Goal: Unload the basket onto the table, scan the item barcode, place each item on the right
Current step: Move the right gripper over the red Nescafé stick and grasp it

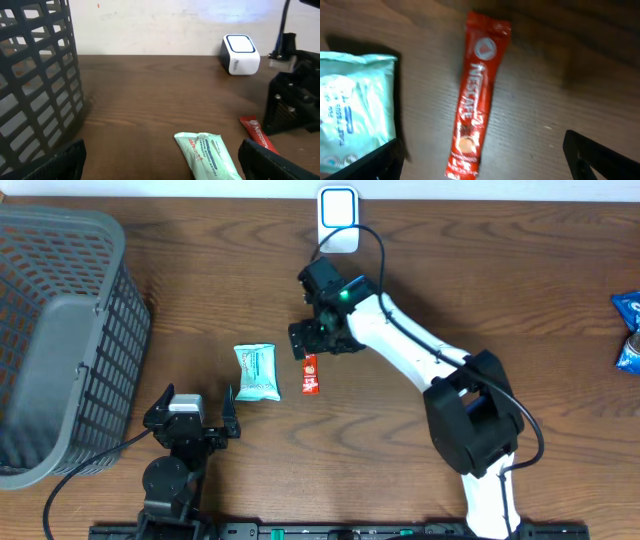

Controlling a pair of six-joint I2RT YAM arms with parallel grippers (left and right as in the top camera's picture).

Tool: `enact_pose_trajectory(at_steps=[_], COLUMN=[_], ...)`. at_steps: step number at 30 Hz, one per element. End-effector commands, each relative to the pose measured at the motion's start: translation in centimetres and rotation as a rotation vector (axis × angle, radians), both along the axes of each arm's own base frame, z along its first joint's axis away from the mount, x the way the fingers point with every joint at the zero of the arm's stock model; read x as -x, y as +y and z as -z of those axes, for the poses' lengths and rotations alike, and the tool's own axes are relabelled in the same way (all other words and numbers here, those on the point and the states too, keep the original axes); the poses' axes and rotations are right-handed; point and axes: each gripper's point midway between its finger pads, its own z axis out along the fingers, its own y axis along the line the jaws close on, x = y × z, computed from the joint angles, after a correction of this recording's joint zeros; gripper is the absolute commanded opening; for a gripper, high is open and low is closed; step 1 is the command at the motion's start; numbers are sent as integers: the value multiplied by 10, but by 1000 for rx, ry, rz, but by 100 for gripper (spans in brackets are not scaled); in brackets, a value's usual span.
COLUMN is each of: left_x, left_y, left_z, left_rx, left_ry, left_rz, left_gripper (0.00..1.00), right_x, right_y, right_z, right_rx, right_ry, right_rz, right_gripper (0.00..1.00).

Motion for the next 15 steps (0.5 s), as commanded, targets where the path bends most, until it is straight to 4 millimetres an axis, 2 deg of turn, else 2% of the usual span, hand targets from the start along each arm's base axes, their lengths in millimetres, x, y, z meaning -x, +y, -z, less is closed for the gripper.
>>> enact_pose_trajectory(at_steps=[1,9,10,11,13,15], left_x=[0,0,0,0,0,0], left_y=[1,1,1,1,1,1], left_z=[19,19,19,19,19,19], left_rx=[-6,-6,-6,-6,-6,-6], left_ry=[45,45,45,45,45,45], left_rz=[-5,-6,-5,-6,-6,-5], left_gripper=[98,98,98,98,98,98], right_x=[3,-5,-9,-9,-7,-2], right_y=[2,5,5,4,2,-1], right_z=[20,66,72,75,80,86], right_rx=[72,90,87,89,99,118], right_ry=[-18,1,0,3,15,38], right_rz=[8,9,14,16,17,13], right_gripper=[95,89,83,73,42,30])
